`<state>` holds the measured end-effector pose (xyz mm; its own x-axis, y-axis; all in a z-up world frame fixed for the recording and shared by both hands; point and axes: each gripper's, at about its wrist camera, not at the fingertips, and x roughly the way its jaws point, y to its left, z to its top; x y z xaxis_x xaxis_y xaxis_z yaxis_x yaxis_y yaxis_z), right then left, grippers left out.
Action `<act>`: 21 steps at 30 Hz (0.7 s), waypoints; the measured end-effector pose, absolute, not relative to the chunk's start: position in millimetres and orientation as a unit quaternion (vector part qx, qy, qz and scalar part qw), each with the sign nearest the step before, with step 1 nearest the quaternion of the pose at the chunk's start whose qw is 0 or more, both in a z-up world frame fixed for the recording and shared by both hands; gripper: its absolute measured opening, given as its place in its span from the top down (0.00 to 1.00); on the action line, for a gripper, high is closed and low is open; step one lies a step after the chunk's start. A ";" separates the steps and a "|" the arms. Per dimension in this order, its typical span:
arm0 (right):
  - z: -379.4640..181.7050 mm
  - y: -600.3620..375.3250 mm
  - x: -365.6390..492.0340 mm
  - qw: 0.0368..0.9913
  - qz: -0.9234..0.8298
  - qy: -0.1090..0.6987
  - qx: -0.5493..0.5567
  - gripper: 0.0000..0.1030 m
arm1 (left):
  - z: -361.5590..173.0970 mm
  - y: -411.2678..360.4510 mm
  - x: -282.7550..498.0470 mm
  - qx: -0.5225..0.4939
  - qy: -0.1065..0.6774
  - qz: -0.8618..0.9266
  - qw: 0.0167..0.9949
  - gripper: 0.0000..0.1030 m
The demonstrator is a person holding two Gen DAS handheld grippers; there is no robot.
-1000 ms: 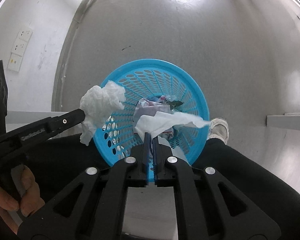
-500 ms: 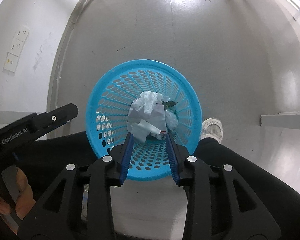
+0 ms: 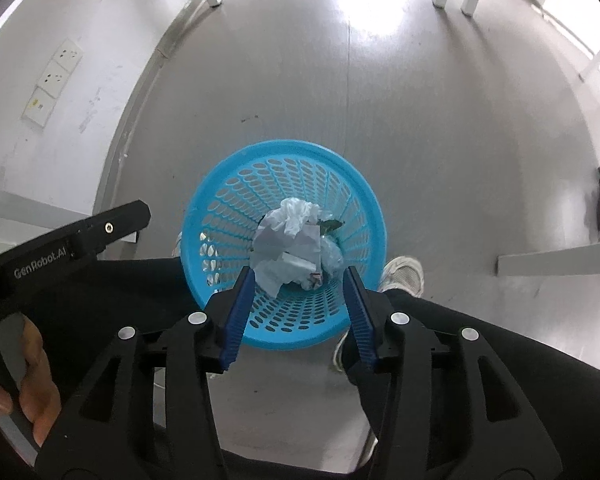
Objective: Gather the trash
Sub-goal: 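Raise both open grippers away from the wastebasket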
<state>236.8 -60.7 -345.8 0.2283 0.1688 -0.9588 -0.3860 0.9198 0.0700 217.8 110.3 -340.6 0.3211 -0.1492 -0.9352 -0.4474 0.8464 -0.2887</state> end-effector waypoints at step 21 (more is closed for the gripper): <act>-247.1 -92.8 149.3 0.835 0.226 0.491 -0.103 0.34 | -239.8 74.3 133.1 -0.177 0.484 0.039 0.856 0.40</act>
